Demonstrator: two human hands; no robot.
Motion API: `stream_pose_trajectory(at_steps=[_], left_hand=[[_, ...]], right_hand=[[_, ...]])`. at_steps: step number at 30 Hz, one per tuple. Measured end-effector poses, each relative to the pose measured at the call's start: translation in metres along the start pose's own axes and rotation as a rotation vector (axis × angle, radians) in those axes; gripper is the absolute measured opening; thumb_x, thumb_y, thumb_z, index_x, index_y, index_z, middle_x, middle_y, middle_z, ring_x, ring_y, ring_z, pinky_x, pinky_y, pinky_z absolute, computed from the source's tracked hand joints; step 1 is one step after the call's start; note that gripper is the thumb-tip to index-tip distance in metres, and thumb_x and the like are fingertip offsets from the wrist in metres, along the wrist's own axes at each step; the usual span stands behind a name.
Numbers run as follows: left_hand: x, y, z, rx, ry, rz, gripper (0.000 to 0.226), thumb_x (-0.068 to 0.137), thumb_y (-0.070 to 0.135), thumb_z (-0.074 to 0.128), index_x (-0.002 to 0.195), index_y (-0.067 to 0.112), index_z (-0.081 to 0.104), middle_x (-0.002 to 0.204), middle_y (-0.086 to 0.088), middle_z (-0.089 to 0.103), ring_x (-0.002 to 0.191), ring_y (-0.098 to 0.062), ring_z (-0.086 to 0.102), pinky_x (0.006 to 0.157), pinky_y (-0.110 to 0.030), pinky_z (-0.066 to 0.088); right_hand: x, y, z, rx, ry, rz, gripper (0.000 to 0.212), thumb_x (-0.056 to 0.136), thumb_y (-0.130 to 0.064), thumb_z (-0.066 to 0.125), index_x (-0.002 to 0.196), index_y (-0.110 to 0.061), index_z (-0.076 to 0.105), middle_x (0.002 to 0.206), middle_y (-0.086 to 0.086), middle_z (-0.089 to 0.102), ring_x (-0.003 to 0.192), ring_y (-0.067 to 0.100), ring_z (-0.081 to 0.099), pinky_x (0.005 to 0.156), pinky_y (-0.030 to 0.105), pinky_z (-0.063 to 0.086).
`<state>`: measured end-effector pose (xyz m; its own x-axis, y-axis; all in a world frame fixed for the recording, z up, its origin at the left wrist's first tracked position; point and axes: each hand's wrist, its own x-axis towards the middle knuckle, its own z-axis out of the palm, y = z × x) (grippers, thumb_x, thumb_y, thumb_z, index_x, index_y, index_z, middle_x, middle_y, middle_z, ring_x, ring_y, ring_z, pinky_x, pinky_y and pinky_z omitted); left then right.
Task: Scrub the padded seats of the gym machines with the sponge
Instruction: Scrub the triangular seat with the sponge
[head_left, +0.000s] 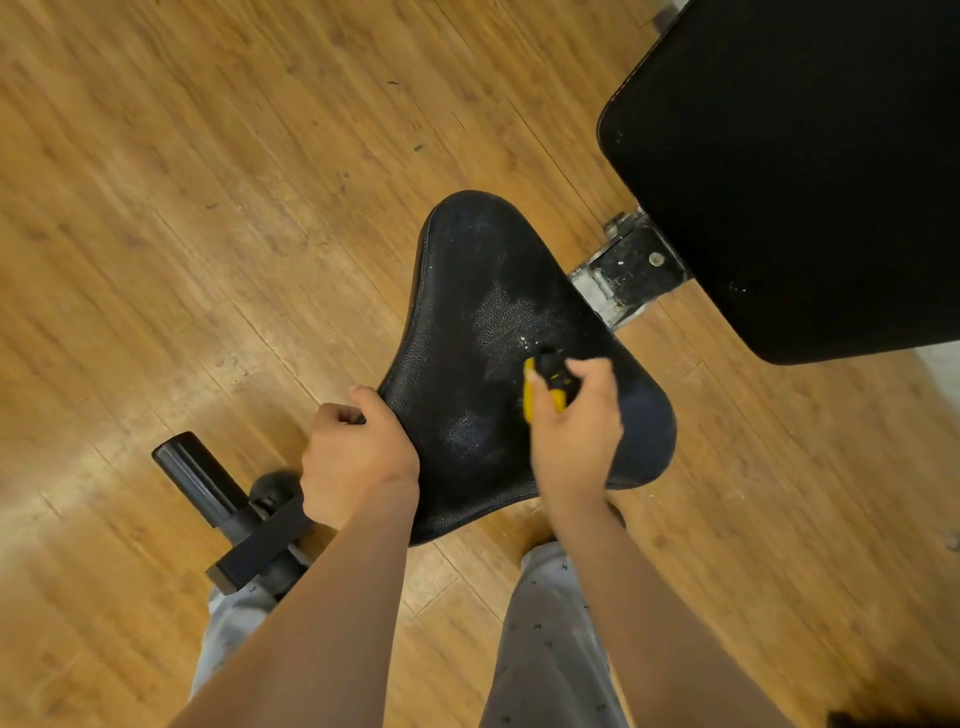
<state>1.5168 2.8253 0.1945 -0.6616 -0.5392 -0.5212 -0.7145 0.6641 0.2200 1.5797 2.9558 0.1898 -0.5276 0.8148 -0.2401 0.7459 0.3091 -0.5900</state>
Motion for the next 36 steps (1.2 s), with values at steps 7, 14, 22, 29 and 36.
stream_pose_trajectory(at_steps=[7, 14, 22, 29, 36], left_hand=[[-0.002, 0.003, -0.002, 0.007, -0.006, -0.010, 0.039, 0.095, 0.051, 0.032, 0.088, 0.022, 0.057, 0.077, -0.005, 0.054, 0.075, -0.028, 0.047, 0.068, -0.037, 0.027], [-0.004, 0.005, -0.004, 0.013, -0.011, -0.023, 0.037, 0.096, 0.051, 0.031, 0.090, 0.023, 0.055, 0.077, -0.004, 0.051, 0.076, -0.026, 0.045, 0.069, -0.036, 0.028], [-0.006, 0.009, -0.006, 0.011, -0.024, -0.036, 0.035, 0.096, 0.050, 0.033, 0.088, 0.023, 0.054, 0.068, 0.000, 0.043, 0.076, -0.025, 0.041, 0.069, -0.036, 0.022], [-0.004, 0.007, -0.006, 0.018, -0.029, -0.039, 0.037, 0.096, 0.050, 0.032, 0.089, 0.023, 0.055, 0.075, -0.002, 0.048, 0.077, -0.026, 0.042, 0.069, -0.036, 0.023], [-0.005, 0.006, -0.006, 0.019, -0.024, -0.026, 0.038, 0.097, 0.050, 0.031, 0.088, 0.022, 0.055, 0.076, -0.004, 0.051, 0.076, -0.025, 0.043, 0.068, -0.035, 0.019]], right_hand=[[0.038, 0.030, -0.028, -0.244, -0.184, -0.136, 0.034, 0.088, -0.027, 0.066, 0.114, -0.011, 0.052, 0.106, 0.003, 0.055, 0.091, 0.011, 0.048, 0.074, 0.022, 0.034], [0.019, -0.025, 0.019, -0.010, -0.014, -0.096, 0.029, 0.085, -0.025, 0.070, 0.101, -0.013, 0.050, 0.098, -0.003, 0.054, 0.091, 0.011, 0.052, 0.076, 0.018, 0.037], [0.068, 0.000, -0.008, -0.156, -0.151, -0.237, 0.032, 0.087, -0.027, 0.067, 0.107, -0.008, 0.052, 0.104, 0.008, 0.058, 0.097, 0.021, 0.056, 0.079, 0.031, 0.046], [0.035, -0.046, 0.033, -0.014, -0.077, -0.257, 0.030, 0.084, -0.024, 0.072, 0.102, -0.009, 0.052, 0.103, 0.004, 0.059, 0.096, 0.016, 0.056, 0.078, 0.028, 0.046], [0.093, -0.035, 0.022, -0.148, -0.115, -0.345, 0.033, 0.087, -0.027, 0.067, 0.107, -0.007, 0.051, 0.107, 0.008, 0.059, 0.101, 0.021, 0.058, 0.081, 0.033, 0.051]])
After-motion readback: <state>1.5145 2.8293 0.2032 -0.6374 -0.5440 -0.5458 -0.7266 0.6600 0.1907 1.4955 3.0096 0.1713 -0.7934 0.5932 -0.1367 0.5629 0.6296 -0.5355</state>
